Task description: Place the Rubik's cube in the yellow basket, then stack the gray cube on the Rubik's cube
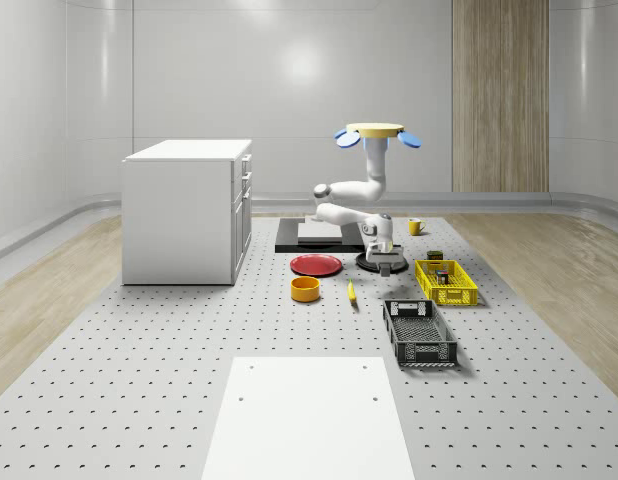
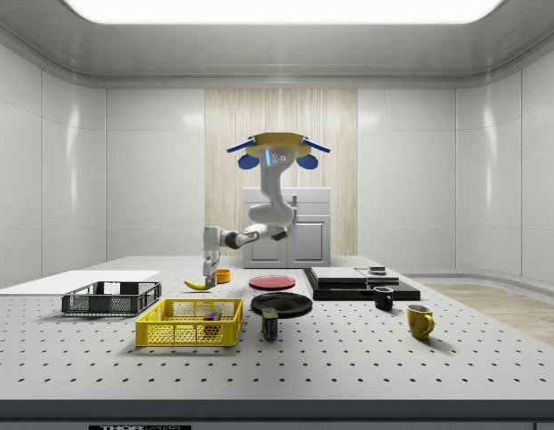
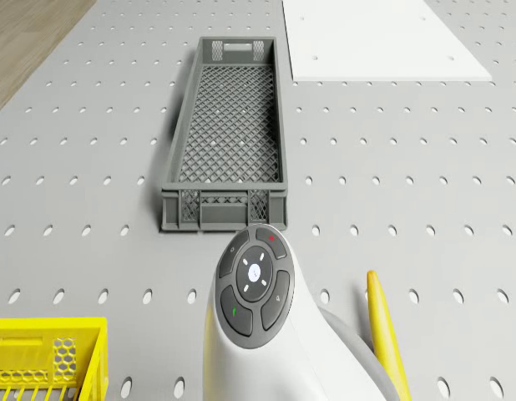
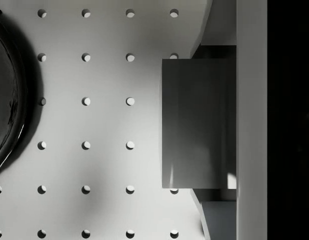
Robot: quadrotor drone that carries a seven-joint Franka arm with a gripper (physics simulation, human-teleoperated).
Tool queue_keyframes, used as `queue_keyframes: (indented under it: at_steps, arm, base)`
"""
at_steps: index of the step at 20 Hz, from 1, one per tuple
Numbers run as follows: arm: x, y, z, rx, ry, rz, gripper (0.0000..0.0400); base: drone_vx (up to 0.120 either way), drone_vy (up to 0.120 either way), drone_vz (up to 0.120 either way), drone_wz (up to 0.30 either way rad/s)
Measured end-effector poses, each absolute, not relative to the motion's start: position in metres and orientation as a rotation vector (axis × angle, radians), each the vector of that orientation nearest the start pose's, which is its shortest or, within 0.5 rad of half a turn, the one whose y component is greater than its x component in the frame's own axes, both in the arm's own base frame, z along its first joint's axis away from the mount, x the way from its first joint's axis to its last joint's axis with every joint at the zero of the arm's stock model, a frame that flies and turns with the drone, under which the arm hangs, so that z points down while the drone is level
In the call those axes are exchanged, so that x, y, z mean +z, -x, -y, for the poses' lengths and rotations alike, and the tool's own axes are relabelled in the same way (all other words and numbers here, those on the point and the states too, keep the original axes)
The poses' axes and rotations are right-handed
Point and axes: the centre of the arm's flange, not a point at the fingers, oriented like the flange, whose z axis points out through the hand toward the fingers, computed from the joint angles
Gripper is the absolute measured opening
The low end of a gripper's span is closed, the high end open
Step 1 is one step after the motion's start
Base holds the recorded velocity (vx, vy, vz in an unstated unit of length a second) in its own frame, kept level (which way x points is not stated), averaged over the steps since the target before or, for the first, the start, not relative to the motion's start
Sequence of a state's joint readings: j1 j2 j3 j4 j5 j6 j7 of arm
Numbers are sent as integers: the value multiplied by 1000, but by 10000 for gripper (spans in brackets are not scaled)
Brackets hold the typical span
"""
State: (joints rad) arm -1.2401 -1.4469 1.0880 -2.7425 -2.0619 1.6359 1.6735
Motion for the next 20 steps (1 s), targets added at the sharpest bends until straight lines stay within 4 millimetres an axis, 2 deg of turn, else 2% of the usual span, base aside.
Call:
queue_keyframes:
  at_steps: [7,10,20]
  arm:
    - [578,-321,2,786,0,2,250]
    - [577,-321,2,786,0,2,250]
    - [577,-321,2,786,0,2,250]
  base:
    - [-120,120,120,0]
    - [-120,120,0,0]
    - [0,120,0,0]
